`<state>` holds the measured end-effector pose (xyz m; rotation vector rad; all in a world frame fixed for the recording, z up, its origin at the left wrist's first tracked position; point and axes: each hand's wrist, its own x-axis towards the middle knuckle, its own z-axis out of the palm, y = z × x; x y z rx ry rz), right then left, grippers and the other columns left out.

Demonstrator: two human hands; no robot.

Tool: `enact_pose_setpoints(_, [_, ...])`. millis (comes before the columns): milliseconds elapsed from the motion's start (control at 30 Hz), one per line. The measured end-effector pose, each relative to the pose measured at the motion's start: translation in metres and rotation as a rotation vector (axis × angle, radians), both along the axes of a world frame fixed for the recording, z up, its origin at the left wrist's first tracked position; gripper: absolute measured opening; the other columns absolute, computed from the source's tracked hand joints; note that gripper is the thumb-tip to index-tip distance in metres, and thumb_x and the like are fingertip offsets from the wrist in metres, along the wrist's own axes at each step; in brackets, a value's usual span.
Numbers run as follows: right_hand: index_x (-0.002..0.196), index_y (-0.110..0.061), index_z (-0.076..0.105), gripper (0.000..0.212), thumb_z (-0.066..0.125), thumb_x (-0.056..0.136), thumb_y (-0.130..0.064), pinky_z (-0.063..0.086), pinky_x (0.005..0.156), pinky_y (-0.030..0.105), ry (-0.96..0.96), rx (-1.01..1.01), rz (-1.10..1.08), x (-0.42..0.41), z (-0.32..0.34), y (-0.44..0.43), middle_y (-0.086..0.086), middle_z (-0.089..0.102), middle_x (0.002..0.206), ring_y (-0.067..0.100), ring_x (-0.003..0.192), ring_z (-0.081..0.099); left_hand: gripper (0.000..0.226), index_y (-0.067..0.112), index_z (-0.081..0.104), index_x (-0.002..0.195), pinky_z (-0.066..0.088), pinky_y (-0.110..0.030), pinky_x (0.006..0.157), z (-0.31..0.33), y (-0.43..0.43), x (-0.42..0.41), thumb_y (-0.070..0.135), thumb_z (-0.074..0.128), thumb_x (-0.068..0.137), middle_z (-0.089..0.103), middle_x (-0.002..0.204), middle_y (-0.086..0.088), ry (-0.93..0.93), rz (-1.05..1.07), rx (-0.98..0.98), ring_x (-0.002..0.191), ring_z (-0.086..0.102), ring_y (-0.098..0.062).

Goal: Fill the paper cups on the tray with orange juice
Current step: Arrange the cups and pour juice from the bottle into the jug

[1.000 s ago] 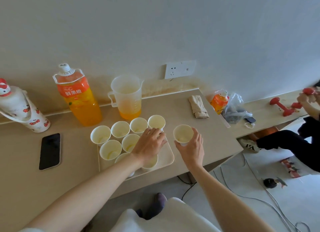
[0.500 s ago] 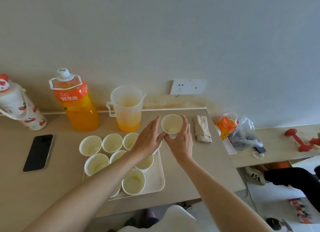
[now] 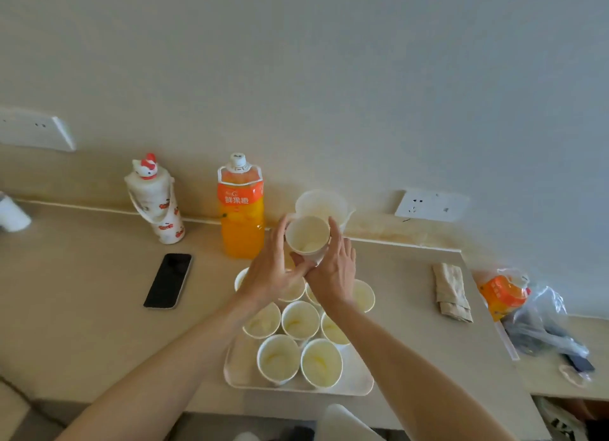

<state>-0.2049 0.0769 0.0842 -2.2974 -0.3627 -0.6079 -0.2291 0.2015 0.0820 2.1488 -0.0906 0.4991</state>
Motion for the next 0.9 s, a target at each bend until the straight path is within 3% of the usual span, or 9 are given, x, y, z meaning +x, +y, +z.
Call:
enact_pose_setpoints(100, [0.143,-0.009,0.031,0.091,0.062,0.073,-0.059,0.036,0.095,0.031,0.024,-0.011,0.104,-0.011,-0.001,0.045,0.009,0.061,0.127,0.023,0.107,0.050,0.110,0.017,0.013,0.152,0.043,-0.038,0.104,-0.004,0.046,-0.014,0.053,0.077,0.071,0.038,0.149,-0.006,0.025,0.093,-0.007,0.135,0.040,-0.021])
enact_pose_setpoints(200, [0.143,-0.014,0.028,0.089,0.078,0.071,-0.028,0.048,0.095,0.044,0.045,-0.043,0.191,-0.023,-0.011,0.081,0.007,0.059,0.128,0.029,0.107,0.057,0.112,0.016,0.014,0.152,0.044,-0.037,0.100,-0.009,0.079,-0.029,0.062,0.070,0.067,0.042,0.146,-0.005,0.037,0.164,0.018,0.131,0.044,-0.022])
enact_pose_setpoints(267, [0.146,-0.016,0.026,0.088,0.075,0.073,-0.018,0.049,0.094,0.044,0.059,-0.055,0.239,-0.027,-0.015,0.097,0.006,0.058,0.129,0.030,0.108,0.057,0.111,0.014,0.017,0.152,0.046,-0.035,0.096,-0.014,0.096,-0.035,0.064,0.066,0.066,0.046,0.142,-0.006,0.029,0.225,0.055,0.128,0.046,-0.022])
enact_pose_setpoints(400, [0.155,-0.016,0.014,0.084,0.063,0.087,-0.023,0.032,0.107,0.035,0.241,-0.180,0.374,-0.023,-0.021,0.115,0.003,0.041,0.149,0.026,0.130,0.042,0.104,0.009,0.030,0.146,0.052,-0.040,0.081,-0.034,0.124,-0.032,0.051,0.081,0.066,0.051,0.134,-0.009,0.047,0.398,0.142,0.121,0.051,-0.024])
enact_pose_setpoints(500, [0.156,-0.015,0.004,0.085,0.058,0.093,-0.032,0.024,0.112,0.034,0.374,-0.345,0.395,-0.014,-0.030,0.114,0.004,0.035,0.153,0.025,0.137,0.032,0.101,0.010,0.026,0.148,0.050,-0.048,0.081,-0.050,0.142,-0.025,0.045,0.081,0.070,0.044,0.140,-0.012,0.144,0.466,0.170,0.125,0.045,-0.031])
enact_pose_setpoints(733, [0.150,-0.009,0.026,0.068,0.055,0.095,-0.034,0.022,0.113,0.035,0.413,-0.472,0.354,-0.012,-0.057,0.105,0.009,0.039,0.148,0.028,0.135,0.034,0.095,0.013,0.021,0.149,0.046,-0.046,0.075,-0.089,0.165,-0.008,0.039,0.076,0.075,0.043,0.136,-0.013,0.381,0.496,0.208,0.124,0.039,-0.032])
enact_pose_setpoints(900, [0.150,-0.009,0.027,0.068,0.056,0.094,-0.037,0.007,0.121,0.040,0.430,-0.441,0.314,-0.006,-0.067,0.097,0.007,0.036,0.152,0.025,0.143,0.026,0.092,0.012,0.024,0.146,0.049,-0.046,0.076,-0.097,0.161,0.011,0.037,0.078,0.075,0.042,0.134,-0.012,0.425,0.459,0.221,0.123,0.040,-0.031])
